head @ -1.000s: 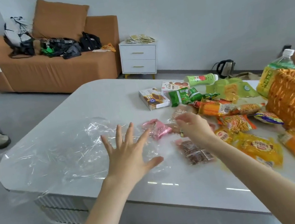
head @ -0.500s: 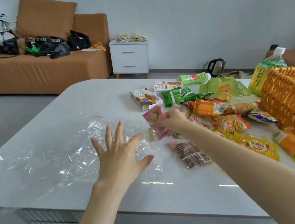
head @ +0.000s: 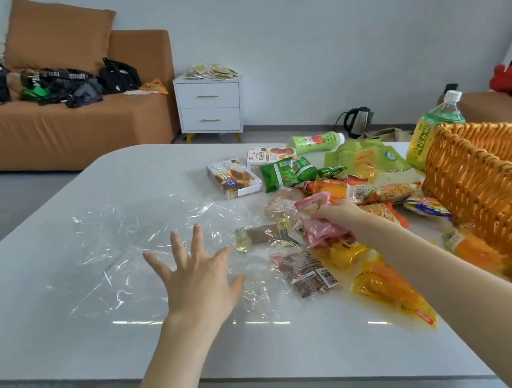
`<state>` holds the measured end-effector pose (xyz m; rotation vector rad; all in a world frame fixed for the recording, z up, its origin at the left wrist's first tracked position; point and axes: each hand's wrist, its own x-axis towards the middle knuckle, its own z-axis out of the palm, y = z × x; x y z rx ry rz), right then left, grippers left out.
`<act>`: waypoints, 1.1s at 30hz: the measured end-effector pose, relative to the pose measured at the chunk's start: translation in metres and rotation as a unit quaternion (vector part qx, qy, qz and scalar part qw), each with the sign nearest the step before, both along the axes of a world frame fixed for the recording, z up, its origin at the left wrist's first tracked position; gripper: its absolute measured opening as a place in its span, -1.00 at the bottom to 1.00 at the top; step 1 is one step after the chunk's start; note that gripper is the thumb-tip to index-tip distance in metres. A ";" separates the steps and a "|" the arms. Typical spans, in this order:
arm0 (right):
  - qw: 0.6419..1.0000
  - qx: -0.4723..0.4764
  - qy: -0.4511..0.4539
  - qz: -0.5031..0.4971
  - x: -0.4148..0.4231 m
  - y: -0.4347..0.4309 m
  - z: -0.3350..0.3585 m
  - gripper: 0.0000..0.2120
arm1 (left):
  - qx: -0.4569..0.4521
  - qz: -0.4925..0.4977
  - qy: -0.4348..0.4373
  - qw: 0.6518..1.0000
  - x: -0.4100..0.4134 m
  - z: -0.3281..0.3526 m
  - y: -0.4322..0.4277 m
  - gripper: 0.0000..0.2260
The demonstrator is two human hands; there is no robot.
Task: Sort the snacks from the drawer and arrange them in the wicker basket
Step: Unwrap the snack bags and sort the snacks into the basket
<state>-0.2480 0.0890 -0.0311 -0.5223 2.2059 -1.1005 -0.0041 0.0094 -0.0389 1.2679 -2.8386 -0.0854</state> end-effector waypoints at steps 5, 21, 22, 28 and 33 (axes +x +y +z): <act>0.991 -0.115 0.030 0.067 0.017 0.017 0.013 -0.79 | -0.022 -0.094 0.136 0.986 -0.016 0.006 0.009 -0.58; 0.957 -0.125 0.260 0.026 0.043 0.070 0.003 -0.84 | 0.002 -0.017 -0.090 0.996 -0.073 -0.045 0.044 -0.48; 0.958 -0.104 0.267 0.021 0.040 0.075 0.003 -0.85 | 0.012 0.004 -0.108 0.994 -0.073 -0.045 0.043 -0.47; 0.966 -0.046 0.252 0.032 0.035 0.089 -0.005 -0.84 | 0.093 0.136 -0.118 0.979 -0.069 -0.036 0.027 -0.47; 0.965 -0.062 0.250 0.054 0.042 0.083 -0.003 -0.80 | 0.121 0.157 -0.032 0.980 -0.067 -0.038 0.012 -0.23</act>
